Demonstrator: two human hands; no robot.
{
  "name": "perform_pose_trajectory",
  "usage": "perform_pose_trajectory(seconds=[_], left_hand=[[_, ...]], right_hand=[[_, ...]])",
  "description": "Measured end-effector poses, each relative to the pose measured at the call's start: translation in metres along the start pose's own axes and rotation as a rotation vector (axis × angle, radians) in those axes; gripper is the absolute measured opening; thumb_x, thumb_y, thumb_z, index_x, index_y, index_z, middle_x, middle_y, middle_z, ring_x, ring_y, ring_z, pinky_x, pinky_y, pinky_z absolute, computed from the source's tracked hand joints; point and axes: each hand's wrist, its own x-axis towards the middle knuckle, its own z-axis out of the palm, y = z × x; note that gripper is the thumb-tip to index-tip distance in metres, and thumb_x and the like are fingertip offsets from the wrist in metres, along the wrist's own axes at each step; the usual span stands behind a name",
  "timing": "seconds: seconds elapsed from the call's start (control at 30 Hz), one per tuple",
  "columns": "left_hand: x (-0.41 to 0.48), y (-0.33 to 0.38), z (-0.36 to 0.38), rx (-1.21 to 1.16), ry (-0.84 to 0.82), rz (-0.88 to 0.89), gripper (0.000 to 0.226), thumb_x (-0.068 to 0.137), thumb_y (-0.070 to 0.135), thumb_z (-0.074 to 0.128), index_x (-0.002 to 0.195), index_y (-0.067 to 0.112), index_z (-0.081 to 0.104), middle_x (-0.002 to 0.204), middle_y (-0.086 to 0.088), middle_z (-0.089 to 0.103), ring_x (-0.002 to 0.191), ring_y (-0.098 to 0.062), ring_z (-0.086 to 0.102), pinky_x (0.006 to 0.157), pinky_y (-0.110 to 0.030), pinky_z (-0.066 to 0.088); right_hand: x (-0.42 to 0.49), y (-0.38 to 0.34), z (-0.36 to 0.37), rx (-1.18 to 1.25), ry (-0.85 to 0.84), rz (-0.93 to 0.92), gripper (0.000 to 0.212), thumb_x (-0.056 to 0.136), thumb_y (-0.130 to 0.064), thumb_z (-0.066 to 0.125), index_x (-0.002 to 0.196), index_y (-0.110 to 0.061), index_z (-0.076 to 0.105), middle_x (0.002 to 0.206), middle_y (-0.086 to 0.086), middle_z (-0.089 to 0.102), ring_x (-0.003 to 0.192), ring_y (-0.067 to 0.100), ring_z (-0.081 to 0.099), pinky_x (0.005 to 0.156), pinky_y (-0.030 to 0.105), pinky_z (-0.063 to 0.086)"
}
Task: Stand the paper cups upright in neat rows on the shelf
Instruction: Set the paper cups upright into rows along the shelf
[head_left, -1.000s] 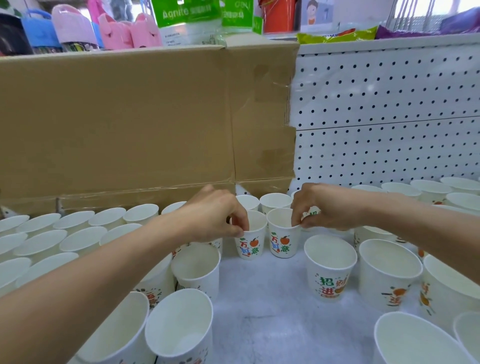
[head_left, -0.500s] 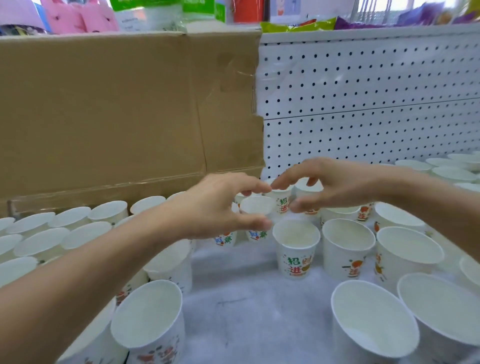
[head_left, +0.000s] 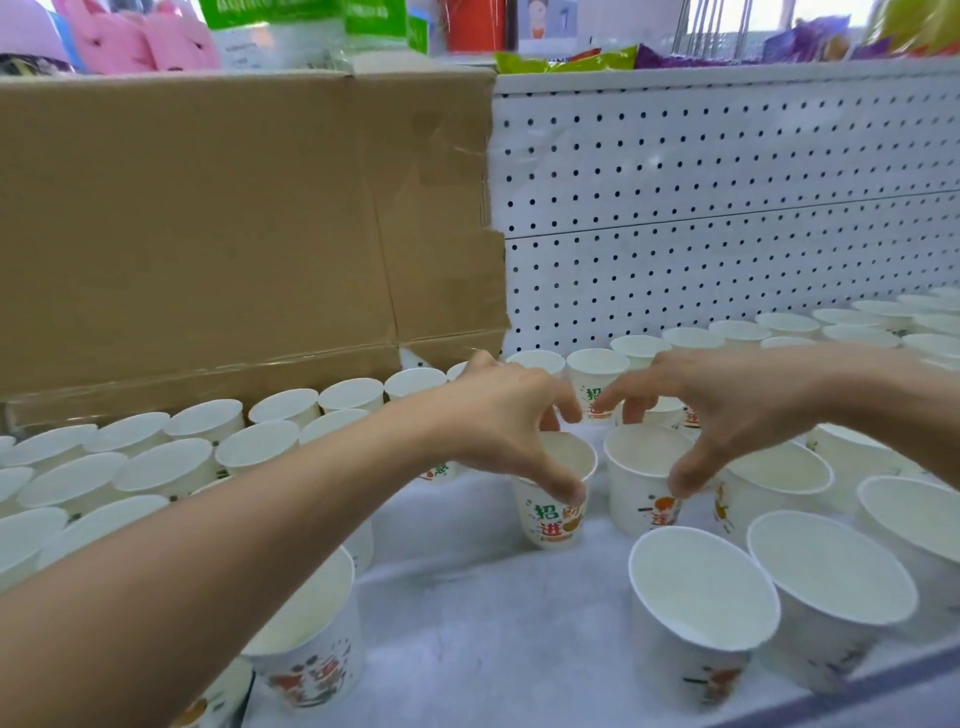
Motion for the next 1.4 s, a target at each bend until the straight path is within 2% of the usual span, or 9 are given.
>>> perform_pose_trajectory(seconds=[0.07, 0.13, 0.23, 0.4, 0.53, 0.73, 0.93, 1.23, 1.4], left_hand=[[-0.015, -0.007, -0.001, 0.045, 0.006, -0.009, 0.067, 0.066, 0.066, 0.072, 0.122, 0.033, 0.056, 0.113, 0.017, 0.062, 0.107, -0.009, 0.052, 0.097, -0.034, 0.028], [-0.032, -0.017, -0.002, 0.086, 0.012, -0.029, 0.063, 0.066, 0.068, 0.07, 0.117, 0.033, 0.06, 0.107, 0.017, 0.064, 0.102, -0.008, 0.054, 0.096, -0.034, 0.031], [-0.056, -0.034, -0.004, 0.074, -0.002, -0.107, 0.059, 0.067, 0.068, 0.07, 0.115, 0.035, 0.063, 0.105, 0.018, 0.064, 0.099, -0.008, 0.055, 0.094, -0.033, 0.038], [-0.075, -0.05, -0.004, -0.055, -0.001, -0.196, 0.061, 0.064, 0.061, 0.076, 0.117, 0.036, 0.062, 0.104, 0.022, 0.062, 0.099, -0.003, 0.057, 0.089, -0.03, 0.049], [-0.08, -0.051, -0.003, -0.116, 0.052, -0.193, 0.06, 0.066, 0.054, 0.08, 0.118, 0.039, 0.055, 0.103, 0.026, 0.049, 0.101, 0.002, 0.053, 0.086, -0.025, 0.047], [-0.083, -0.055, 0.0, -0.167, 0.096, -0.188, 0.063, 0.064, 0.049, 0.083, 0.118, 0.038, 0.052, 0.114, 0.023, 0.052, 0.101, 0.002, 0.053, 0.086, -0.023, 0.047], [-0.084, -0.06, 0.003, -0.144, 0.152, -0.192, 0.058, 0.064, 0.051, 0.082, 0.113, 0.037, 0.055, 0.108, 0.022, 0.054, 0.1, 0.0, 0.053, 0.084, -0.024, 0.047], [-0.089, -0.064, 0.004, -0.114, 0.126, -0.221, 0.068, 0.064, 0.054, 0.08, 0.124, 0.039, 0.053, 0.109, 0.023, 0.047, 0.108, -0.006, 0.049, 0.094, -0.03, 0.042], [-0.089, -0.065, 0.005, -0.146, 0.101, -0.229, 0.068, 0.064, 0.056, 0.08, 0.123, 0.04, 0.053, 0.108, 0.024, 0.048, 0.108, -0.004, 0.05, 0.095, -0.034, 0.045]], right_hand=[[0.006, -0.009, 0.004, 0.033, 0.041, -0.037, 0.079, 0.068, -0.045, 0.081, 0.132, -0.05, 0.035, 0.114, -0.027, 0.048, 0.101, -0.009, 0.046, 0.08, 0.01, 0.037], [0.017, -0.019, 0.01, 0.069, 0.088, -0.08, 0.079, 0.068, -0.049, 0.08, 0.133, -0.045, 0.036, 0.111, -0.025, 0.05, 0.104, 0.0, 0.05, 0.09, 0.021, 0.043], [0.035, -0.034, 0.017, 0.132, 0.136, -0.121, 0.081, 0.068, -0.051, 0.08, 0.133, -0.039, 0.034, 0.111, -0.019, 0.053, 0.102, 0.005, 0.053, 0.09, 0.029, 0.047], [0.054, -0.049, 0.022, 0.237, 0.165, -0.151, 0.083, 0.066, -0.049, 0.082, 0.131, -0.036, 0.032, 0.113, -0.014, 0.055, 0.1, 0.005, 0.054, 0.083, 0.023, 0.047], [0.058, -0.054, 0.023, 0.255, 0.182, -0.152, 0.082, 0.065, -0.048, 0.083, 0.128, -0.035, 0.033, 0.111, -0.012, 0.056, 0.094, 0.001, 0.054, 0.085, 0.026, 0.049], [0.058, -0.058, 0.026, 0.255, 0.22, -0.108, 0.084, 0.062, -0.056, 0.082, 0.126, -0.034, 0.034, 0.109, -0.012, 0.055, 0.095, 0.004, 0.055, 0.09, 0.033, 0.05], [0.056, -0.062, 0.029, 0.245, 0.272, -0.1, 0.076, 0.065, -0.055, 0.08, 0.123, -0.032, 0.037, 0.109, -0.012, 0.052, 0.091, 0.002, 0.054, 0.08, 0.024, 0.048], [0.057, -0.056, 0.024, 0.329, 0.263, -0.082, 0.096, 0.06, -0.054, 0.084, 0.138, -0.028, 0.034, 0.127, -0.01, 0.047, 0.113, 0.01, 0.052, 0.101, 0.033, 0.045], [0.061, -0.048, 0.027, 0.424, 0.183, -0.105, 0.101, 0.055, -0.059, 0.084, 0.139, -0.033, 0.034, 0.129, -0.01, 0.051, 0.118, 0.006, 0.052, 0.105, 0.033, 0.044]])
